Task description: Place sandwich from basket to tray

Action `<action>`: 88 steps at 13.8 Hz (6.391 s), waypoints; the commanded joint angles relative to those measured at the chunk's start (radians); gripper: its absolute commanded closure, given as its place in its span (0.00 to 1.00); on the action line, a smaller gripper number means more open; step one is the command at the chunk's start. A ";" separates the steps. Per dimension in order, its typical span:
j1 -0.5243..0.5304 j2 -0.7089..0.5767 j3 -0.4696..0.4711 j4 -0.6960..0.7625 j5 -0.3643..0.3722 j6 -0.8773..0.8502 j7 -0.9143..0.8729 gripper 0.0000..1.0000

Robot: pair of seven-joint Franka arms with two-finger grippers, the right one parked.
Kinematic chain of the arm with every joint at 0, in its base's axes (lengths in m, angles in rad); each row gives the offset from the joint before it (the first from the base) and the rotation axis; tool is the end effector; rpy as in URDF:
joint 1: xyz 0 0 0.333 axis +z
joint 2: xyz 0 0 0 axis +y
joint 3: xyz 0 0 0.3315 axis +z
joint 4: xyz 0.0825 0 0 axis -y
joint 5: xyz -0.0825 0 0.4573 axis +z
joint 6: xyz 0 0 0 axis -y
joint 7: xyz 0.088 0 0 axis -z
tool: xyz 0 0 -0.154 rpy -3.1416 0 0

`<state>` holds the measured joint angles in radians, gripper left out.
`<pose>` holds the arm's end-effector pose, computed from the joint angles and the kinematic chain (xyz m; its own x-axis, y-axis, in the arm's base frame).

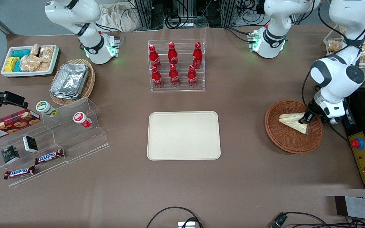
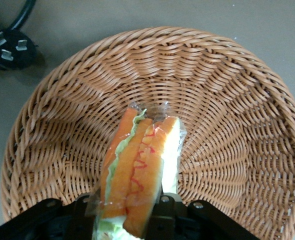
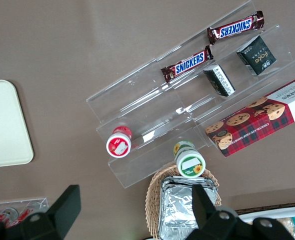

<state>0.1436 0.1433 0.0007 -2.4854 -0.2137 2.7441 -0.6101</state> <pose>0.5238 0.0807 0.1483 0.5825 0.8124 0.0264 0.8018 -0.5797 0.1453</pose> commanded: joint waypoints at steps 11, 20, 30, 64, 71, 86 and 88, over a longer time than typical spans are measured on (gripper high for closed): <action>-0.009 -0.231 -0.151 0.117 0.086 -0.374 0.190 0.92; -0.010 -0.134 -0.398 0.385 0.165 -0.540 0.178 0.92; -0.122 0.117 -0.554 0.595 0.425 -0.540 -0.132 0.91; -0.412 0.625 -0.545 0.884 0.801 -0.529 -0.390 0.51; -0.404 0.616 -0.545 0.890 0.818 -0.534 -0.385 0.00; -0.198 0.383 -0.548 1.105 0.617 -0.893 -0.375 0.00; -0.164 0.360 -0.548 1.105 0.611 -0.896 -0.375 0.00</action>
<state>-0.0409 0.5316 -0.5436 -1.3755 0.4185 1.8694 -0.9865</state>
